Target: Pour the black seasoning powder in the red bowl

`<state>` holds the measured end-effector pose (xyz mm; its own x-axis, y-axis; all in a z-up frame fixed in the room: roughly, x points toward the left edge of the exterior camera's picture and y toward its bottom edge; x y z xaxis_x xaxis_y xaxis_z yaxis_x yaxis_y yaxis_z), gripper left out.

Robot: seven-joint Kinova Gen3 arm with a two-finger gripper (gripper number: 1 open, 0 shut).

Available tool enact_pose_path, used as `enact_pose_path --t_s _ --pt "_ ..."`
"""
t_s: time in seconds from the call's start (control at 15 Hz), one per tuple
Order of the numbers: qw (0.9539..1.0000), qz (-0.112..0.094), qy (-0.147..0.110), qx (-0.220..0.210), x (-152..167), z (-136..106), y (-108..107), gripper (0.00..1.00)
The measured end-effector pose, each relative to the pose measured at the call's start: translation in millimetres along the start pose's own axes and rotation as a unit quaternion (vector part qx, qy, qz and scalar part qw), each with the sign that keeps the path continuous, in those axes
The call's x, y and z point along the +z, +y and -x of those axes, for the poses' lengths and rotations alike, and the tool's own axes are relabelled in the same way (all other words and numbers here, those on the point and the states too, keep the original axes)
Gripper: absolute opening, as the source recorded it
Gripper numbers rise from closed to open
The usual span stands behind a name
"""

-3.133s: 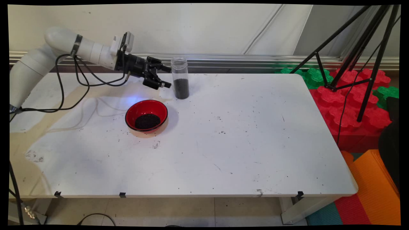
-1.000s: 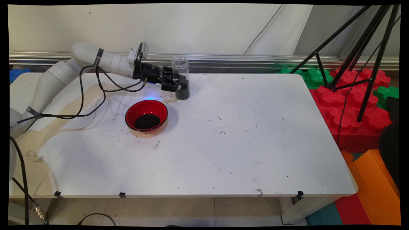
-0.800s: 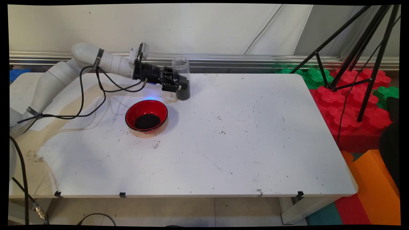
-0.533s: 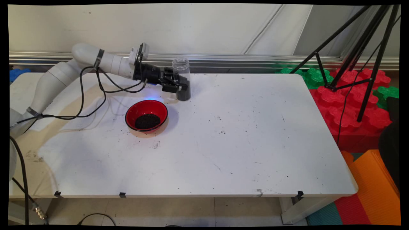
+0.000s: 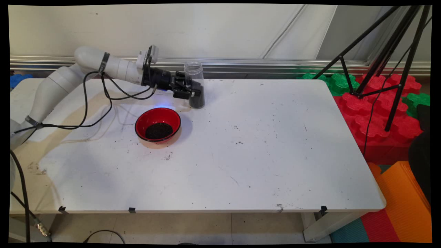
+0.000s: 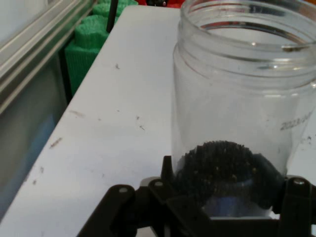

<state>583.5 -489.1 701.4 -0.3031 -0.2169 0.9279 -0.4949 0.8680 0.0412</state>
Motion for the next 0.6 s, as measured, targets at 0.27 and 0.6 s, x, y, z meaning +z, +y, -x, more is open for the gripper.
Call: enact_pose_path --t_s 0.27,0.6 --pt "0.9999 -0.01 0.006 0.008 -12.4 -8.5 4.2 0.0" --pt "0.999 -0.026 0.01 0.034 -33.4 -23.1 12.2 0.0"
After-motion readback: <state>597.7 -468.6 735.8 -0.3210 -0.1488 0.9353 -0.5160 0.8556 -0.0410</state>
